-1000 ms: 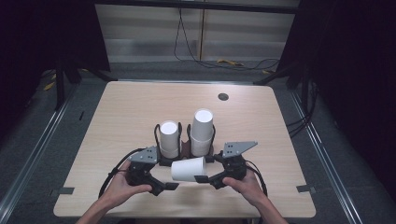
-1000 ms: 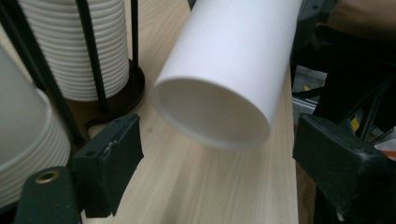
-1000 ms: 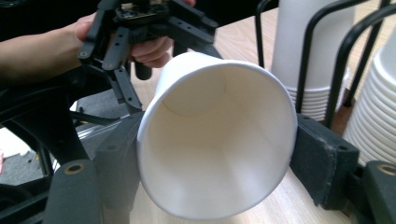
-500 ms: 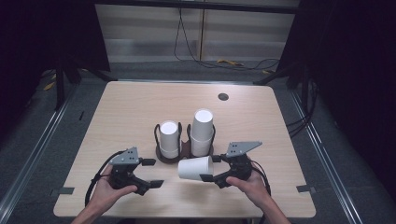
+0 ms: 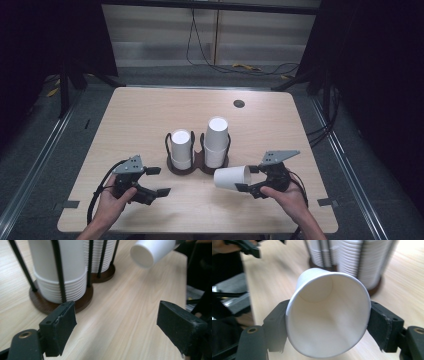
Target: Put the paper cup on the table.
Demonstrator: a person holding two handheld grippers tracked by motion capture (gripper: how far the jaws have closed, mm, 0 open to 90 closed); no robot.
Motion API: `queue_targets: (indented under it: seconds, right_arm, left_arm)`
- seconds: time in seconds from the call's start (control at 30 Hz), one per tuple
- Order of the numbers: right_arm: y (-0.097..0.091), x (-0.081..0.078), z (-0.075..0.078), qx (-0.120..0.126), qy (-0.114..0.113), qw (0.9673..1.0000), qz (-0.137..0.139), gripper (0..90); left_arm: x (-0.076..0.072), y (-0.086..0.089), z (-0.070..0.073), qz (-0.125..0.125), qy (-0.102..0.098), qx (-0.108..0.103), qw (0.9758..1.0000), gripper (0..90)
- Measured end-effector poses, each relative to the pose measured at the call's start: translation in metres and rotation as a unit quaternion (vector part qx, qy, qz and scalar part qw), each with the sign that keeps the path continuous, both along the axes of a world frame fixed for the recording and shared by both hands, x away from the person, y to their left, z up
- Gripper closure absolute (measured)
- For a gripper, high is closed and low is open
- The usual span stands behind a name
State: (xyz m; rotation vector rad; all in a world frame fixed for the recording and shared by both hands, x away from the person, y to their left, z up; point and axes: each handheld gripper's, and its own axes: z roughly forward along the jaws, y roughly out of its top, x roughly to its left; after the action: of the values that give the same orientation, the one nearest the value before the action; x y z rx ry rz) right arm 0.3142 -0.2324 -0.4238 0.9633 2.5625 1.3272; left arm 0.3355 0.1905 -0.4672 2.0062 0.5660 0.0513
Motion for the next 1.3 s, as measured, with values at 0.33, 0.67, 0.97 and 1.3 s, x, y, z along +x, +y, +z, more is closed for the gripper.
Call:
queue_targets:
  seconds: [0.33,0.67,0.97,1.3]
  right_arm:
    - [-0.024,0.020,0.010,-0.055,0.009,0.9972,-0.050,25.6]
    - [-0.027,0.042,0.020,-0.109,0.041,0.9907,-0.070,25.6]
    - [-0.030,0.064,0.027,-0.156,0.052,0.9816,-0.097,25.4]
    - [-0.030,0.085,0.032,-0.233,0.083,0.9616,-0.119,25.0]
  left_arm:
    - [0.000,0.000,-0.002,-0.007,-0.003,0.000,1.0000,15.6]
    - [0.000,0.000,-0.002,-0.014,-0.012,0.007,0.9998,15.6]
    - [0.000,0.001,-0.005,-0.014,-0.017,0.019,0.9996,15.7]
    - [-0.001,-0.001,-0.008,-0.017,-0.019,0.028,0.9993,15.7]
